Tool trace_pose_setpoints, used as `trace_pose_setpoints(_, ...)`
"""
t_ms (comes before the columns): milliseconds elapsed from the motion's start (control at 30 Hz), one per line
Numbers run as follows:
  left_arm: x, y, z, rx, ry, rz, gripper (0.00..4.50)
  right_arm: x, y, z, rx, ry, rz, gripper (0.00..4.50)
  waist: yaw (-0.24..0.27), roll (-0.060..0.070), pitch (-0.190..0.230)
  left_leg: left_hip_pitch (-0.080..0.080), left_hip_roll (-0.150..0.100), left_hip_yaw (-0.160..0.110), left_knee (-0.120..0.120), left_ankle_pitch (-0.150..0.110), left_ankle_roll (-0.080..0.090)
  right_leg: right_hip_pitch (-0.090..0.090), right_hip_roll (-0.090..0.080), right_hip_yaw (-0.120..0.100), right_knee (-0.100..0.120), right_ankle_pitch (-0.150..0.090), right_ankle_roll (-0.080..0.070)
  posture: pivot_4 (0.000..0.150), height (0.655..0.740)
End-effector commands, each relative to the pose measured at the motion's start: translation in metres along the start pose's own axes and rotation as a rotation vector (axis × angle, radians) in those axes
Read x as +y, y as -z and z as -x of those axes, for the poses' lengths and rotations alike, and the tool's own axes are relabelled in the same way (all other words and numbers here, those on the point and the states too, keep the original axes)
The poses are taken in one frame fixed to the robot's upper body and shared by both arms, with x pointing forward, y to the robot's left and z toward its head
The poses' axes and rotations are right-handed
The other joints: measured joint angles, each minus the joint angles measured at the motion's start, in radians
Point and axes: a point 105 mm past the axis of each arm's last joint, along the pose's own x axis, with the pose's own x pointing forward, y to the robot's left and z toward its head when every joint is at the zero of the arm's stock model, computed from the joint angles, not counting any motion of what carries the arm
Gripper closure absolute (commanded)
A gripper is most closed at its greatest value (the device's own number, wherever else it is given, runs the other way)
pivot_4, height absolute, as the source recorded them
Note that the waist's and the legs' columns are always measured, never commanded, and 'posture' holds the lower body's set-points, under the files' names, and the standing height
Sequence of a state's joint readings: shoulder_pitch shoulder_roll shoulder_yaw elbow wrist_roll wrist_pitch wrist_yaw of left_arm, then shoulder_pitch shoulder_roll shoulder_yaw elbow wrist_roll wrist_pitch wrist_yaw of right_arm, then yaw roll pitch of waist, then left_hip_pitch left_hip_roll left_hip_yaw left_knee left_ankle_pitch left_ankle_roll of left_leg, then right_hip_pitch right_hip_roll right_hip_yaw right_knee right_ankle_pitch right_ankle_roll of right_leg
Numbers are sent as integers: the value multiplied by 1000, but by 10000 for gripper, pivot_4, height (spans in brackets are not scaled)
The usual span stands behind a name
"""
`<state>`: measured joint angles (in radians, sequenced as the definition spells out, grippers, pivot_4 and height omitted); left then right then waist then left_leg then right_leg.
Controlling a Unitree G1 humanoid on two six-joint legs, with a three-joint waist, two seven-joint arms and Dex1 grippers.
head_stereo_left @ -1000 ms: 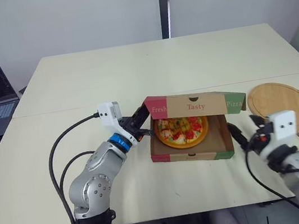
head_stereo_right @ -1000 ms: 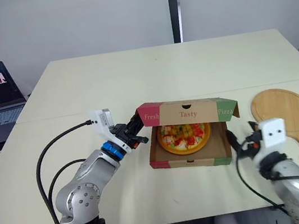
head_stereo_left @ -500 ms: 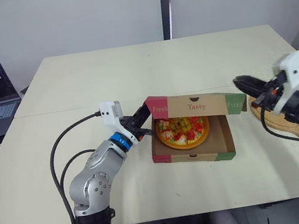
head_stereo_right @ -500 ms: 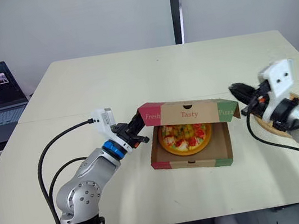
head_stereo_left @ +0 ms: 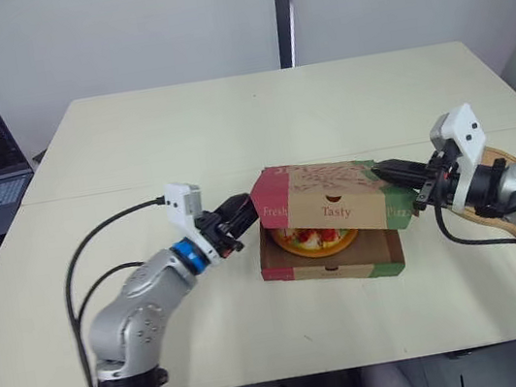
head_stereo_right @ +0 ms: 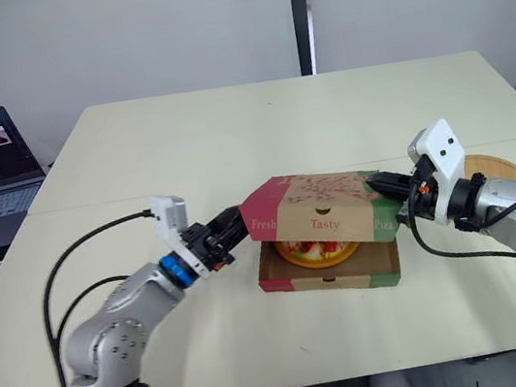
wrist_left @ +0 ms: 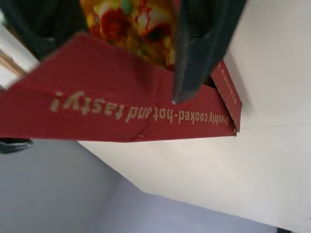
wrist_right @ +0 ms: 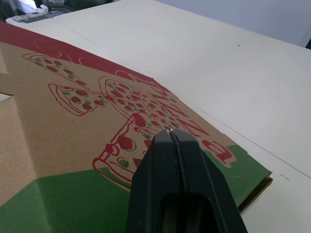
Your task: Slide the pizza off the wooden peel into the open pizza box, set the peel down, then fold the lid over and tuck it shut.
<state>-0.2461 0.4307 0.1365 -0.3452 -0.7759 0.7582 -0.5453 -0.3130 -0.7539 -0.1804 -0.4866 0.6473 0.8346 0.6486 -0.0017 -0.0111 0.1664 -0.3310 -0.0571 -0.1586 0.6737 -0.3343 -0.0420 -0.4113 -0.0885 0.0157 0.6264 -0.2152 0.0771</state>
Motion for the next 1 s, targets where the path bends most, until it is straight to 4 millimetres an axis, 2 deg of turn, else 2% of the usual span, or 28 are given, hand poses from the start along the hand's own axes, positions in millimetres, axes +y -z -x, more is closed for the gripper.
trace_pose_setpoints(33, 6, -12, 22, 78, 97, -44, 10280, -3, -11, 2, -21, -6, 54, 45000, -1, 0, 1, 0, 0, 0, -1, 0, 0, 0, 0, 0, 0, 0, 0, 1500, 7400)
trace_pose_setpoints(133, 14, -16, 38, 185, 142, -49, 10280, -5, -11, 2, -13, -16, 59, 45000, -3, 0, 2, 1, 0, 1, -5, 0, 0, -2, 0, 0, 0, 0, 0, 1500, 7400)
trace_pose_setpoints(267, 17, -27, 48, 245, 207, -100, 10280, -7, -10, 2, -2, -28, 65, 45000, -3, 1, 2, 0, 1, 1, -9, 0, 0, -4, 0, 0, 0, 0, 0, 1500, 7400)
trace_pose_setpoints(400, 22, -48, 48, 240, 251, -123, 18772, -6, -8, 1, 16, -49, 67, 45000, -3, 0, 3, -4, 1, 1, -9, 1, -2, -9, 0, 0, 0, 0, -1, 1500, 7400)
trace_pose_setpoints(433, 23, -54, 45, 224, 257, -129, 22391, -5, -7, 1, 21, -55, 66, 45000, -2, 0, 3, -5, 1, 1, -9, 2, -3, -10, 0, 0, 0, 0, -1, 1500, 7400)
trace_pose_setpoints(500, 15, -66, 33, 199, 301, -160, 28540, -2, -4, 1, 36, -73, 65, 45000, -2, 0, 3, -6, 1, 1, -9, 2, -3, -10, 0, 0, -1, 0, -1, 1500, 7400)
trace_pose_setpoints(600, -5, -73, 16, 205, 407, -214, 38570, 2, -2, 1, 49, -94, 64, 45000, -2, 0, 3, -8, 0, 0, -9, 2, -4, -11, -1, -1, -2, 0, -1, 1500, 7400)
trace_pose_setpoints(667, -18, -67, 5, 243, 482, -278, 44860, 3, 0, 0, 54, -100, 67, 45000, -3, 0, 3, -8, 0, 0, -9, 2, -4, -11, -1, -1, -2, 0, -1, 1500, 7400)
trace_pose_setpoints(800, -38, -49, -18, 304, 618, -352, 44860, 8, 3, -2, 63, -117, 78, 45000, -3, -1, 3, -9, 0, 0, -9, 2, -4, -12, -1, -1, -3, 0, -1, 1500, 7400)
trace_pose_setpoints(1000, -43, -20, -27, 435, 724, -470, 44860, 11, 2, -3, 48, -115, 123, 45000, -8, 0, 4, -9, 0, 1, -9, 2, -4, -13, -1, 0, -3, 0, -1, 1500, 7400)
